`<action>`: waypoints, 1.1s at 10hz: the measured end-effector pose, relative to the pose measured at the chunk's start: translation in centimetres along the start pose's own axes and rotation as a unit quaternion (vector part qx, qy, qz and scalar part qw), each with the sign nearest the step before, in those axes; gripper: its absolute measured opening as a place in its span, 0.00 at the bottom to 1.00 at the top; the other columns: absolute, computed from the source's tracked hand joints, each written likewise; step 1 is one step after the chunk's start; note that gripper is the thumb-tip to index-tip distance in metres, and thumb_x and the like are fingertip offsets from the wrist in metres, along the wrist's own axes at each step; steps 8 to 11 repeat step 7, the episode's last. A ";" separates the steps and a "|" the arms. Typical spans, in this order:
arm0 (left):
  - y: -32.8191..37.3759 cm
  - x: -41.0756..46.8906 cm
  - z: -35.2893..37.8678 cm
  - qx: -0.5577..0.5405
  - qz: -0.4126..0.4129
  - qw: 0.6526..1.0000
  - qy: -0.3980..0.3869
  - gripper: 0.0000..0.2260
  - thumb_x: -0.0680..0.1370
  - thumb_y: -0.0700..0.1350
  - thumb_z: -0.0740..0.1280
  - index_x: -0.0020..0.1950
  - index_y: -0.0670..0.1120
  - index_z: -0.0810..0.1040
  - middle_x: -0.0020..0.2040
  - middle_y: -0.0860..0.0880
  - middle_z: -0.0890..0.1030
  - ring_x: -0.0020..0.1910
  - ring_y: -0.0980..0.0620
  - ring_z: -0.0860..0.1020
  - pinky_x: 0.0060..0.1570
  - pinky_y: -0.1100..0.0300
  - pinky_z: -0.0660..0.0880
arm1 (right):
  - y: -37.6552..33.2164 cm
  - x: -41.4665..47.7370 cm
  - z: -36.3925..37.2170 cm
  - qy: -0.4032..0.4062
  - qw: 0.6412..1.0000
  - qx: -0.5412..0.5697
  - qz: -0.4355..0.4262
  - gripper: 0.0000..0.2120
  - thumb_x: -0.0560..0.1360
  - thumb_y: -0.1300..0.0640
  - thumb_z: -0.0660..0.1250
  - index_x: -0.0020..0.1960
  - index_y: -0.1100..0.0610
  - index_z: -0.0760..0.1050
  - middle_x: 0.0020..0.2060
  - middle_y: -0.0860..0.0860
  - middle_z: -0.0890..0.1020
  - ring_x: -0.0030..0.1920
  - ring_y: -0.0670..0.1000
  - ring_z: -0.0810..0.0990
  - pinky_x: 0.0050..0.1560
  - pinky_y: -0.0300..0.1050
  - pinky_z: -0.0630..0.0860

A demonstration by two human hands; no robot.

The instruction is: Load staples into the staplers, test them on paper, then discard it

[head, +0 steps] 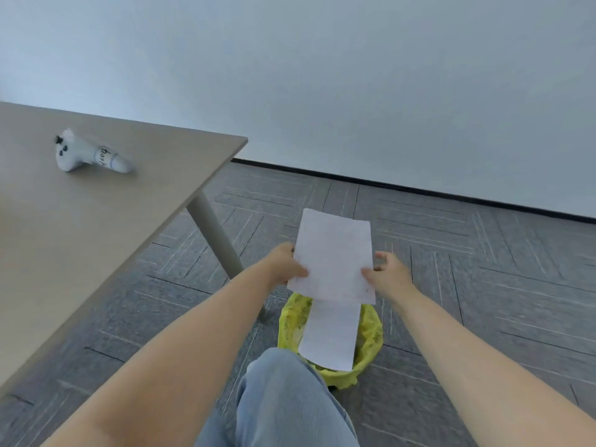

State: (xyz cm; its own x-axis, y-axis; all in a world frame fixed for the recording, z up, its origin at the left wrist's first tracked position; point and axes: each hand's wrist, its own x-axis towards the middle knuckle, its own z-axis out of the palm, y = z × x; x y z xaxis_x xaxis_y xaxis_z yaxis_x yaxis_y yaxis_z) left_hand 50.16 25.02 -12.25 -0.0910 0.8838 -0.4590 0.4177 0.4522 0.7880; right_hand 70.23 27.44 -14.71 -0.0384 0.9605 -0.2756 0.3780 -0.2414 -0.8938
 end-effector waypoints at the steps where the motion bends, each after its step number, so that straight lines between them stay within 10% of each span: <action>1: -2.2 3.1 3.0 0.049 -0.016 0.999 0.011 0.14 0.74 0.39 0.67 0.58 0.37 0.74 0.54 0.42 0.78 0.54 0.43 0.76 0.51 0.53 0.73 | 4.2 1.6 -0.3 -0.024 0.997 -0.011 0.067 0.22 0.72 0.67 0.66 0.64 0.60 0.65 0.51 0.60 0.76 0.50 0.57 0.77 0.43 0.48 0.76; 3: -7.4 7.3 7.1 0.205 -0.061 0.977 -0.015 0.14 0.74 0.45 0.66 0.30 0.46 0.68 0.28 0.50 0.69 0.36 0.47 0.72 0.29 0.59 0.65 | 11.8 3.5 0.8 0.007 0.988 -0.086 0.125 0.07 0.69 0.64 0.69 0.42 0.54 0.74 0.42 0.54 0.78 0.46 0.56 0.77 0.53 0.55 0.77; 6: -12.2 9.8 9.4 0.250 -0.093 0.962 -0.063 0.10 0.74 0.45 0.64 0.33 0.49 0.68 0.39 0.46 0.73 0.40 0.46 0.73 0.41 0.54 0.69 | 17.0 5.3 3.0 -0.061 0.969 -0.161 0.177 0.15 0.73 0.64 0.63 0.59 0.62 0.73 0.52 0.57 0.77 0.51 0.54 0.74 0.51 0.42 0.68; 11: -12.9 9.5 9.3 0.280 -0.110 0.950 -0.080 0.12 0.75 0.47 0.63 0.34 0.48 0.66 0.36 0.51 0.68 0.35 0.52 0.68 0.35 0.60 0.64 | 17.4 5.2 3.1 -0.076 0.958 -0.187 0.203 0.15 0.74 0.61 0.62 0.61 0.61 0.71 0.60 0.58 0.75 0.60 0.57 0.73 0.50 0.42 0.67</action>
